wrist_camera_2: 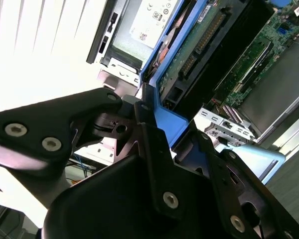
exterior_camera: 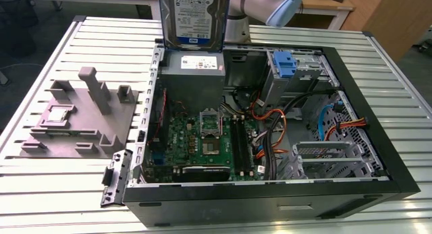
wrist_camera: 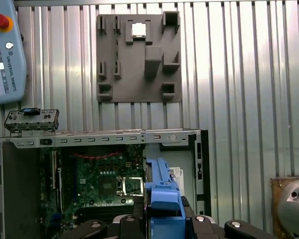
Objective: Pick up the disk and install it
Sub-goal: 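Pick up the disk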
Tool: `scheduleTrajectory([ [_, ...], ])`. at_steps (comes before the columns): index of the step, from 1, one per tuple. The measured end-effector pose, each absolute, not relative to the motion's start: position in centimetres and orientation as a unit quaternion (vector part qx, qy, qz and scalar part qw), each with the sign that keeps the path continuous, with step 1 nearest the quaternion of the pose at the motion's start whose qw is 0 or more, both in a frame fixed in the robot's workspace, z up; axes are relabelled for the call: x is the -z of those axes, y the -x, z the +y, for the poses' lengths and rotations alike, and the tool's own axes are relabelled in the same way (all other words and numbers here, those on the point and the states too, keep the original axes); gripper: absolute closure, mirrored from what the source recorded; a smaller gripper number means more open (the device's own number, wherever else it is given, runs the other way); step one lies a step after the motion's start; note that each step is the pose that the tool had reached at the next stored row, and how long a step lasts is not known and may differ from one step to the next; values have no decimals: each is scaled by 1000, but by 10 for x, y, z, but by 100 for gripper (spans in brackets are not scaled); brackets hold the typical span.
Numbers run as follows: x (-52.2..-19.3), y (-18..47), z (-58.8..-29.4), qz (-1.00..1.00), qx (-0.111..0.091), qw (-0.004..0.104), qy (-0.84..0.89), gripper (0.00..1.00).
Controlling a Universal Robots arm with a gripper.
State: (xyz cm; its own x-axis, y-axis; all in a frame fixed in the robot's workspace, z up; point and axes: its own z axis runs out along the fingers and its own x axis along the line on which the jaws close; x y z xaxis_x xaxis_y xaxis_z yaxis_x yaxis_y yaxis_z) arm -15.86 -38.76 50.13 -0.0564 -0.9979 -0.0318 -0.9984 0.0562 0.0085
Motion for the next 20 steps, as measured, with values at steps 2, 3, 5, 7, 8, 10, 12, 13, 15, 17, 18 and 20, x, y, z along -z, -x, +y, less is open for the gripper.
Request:
scheduleTrajectory([
  [2,-501,158,-388,727,-14,9,687,64],
  [3,-501,156,-388,727,-14,9,687,64],
  [5,-501,154,-388,727,-14,9,687,64],
  [7,-501,153,-388,727,-14,9,687,64],
  [8,-501,152,-388,727,-14,9,687,64],
  [10,-501,151,-388,727,-14,9,687,64],
  [12,-501,149,-388,727,-14,9,687,64],
  [13,-501,149,-388,727,-14,9,687,64],
  [15,-501,148,-388,727,-14,9,687,64],
  [17,-501,147,-388,727,-14,9,687,64],
  [18,-501,146,-388,727,-14,9,687,64],
  [20,-501,145,-388,727,-14,9,687,64],
])
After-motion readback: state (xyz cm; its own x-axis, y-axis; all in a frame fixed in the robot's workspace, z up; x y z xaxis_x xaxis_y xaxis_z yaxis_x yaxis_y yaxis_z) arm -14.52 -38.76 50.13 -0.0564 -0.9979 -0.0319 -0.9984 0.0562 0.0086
